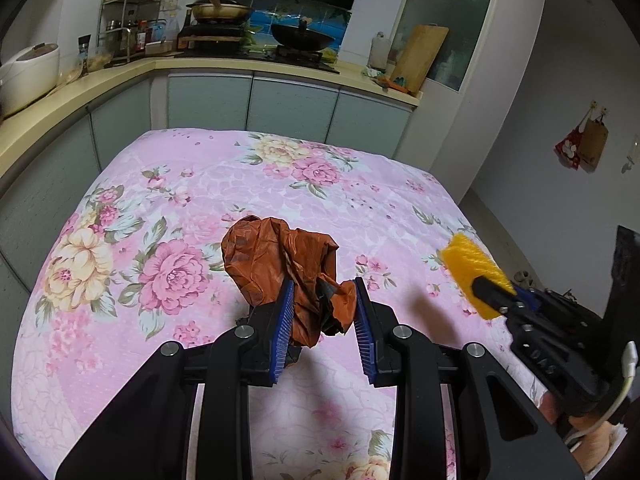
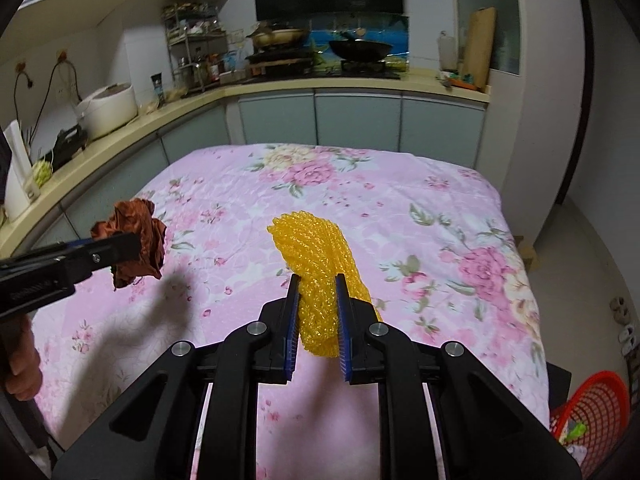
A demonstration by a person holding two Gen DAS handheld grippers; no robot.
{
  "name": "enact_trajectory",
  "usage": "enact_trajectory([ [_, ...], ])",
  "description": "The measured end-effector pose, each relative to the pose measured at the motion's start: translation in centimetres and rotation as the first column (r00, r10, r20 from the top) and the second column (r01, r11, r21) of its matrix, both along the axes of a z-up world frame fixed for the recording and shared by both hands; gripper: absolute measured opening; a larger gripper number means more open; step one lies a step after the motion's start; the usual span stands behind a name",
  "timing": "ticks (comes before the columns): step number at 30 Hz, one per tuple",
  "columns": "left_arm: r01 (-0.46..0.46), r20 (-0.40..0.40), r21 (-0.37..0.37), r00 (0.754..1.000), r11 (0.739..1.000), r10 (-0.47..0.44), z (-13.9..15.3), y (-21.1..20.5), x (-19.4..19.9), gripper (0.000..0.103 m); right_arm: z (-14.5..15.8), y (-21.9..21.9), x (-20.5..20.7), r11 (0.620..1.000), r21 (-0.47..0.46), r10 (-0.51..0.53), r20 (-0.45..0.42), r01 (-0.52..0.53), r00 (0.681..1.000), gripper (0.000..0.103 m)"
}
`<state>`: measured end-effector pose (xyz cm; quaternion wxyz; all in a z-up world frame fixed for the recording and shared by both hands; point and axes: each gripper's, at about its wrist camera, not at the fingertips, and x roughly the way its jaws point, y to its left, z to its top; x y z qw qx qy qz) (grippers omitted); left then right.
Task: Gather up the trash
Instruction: 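Lift and carry the brown bag and yellow sleeve over the red basket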
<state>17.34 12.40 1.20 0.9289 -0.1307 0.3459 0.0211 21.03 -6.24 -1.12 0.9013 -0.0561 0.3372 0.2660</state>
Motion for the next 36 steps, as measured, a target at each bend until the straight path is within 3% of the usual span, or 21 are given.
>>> enact_trajectory([
  [15, 0.081, 0.013, 0.074, 0.997, 0.994, -0.082, -0.6, -4.2, -0.1, 0.028, 3.4, -7.8, -3.0, 0.989, 0.097, -0.12, 0.055, 0.114, 0.991, 0.016],
  [24, 0.146, 0.031, 0.086, 0.988, 0.985, -0.15, -0.3, -7.3, -0.3, 0.028, 3.3, -14.2, -3.9, 0.96, 0.144, -0.25, 0.049, 0.241, 0.967, 0.016],
  [36, 0.27, 0.012, 0.11, 0.962, 0.957, -0.273, -0.7, -14.1, 0.4, 0.028, 2.9, -19.0, -5.7, 0.929, 0.139, -0.352, 0.055, 0.342, 0.934, 0.016],
])
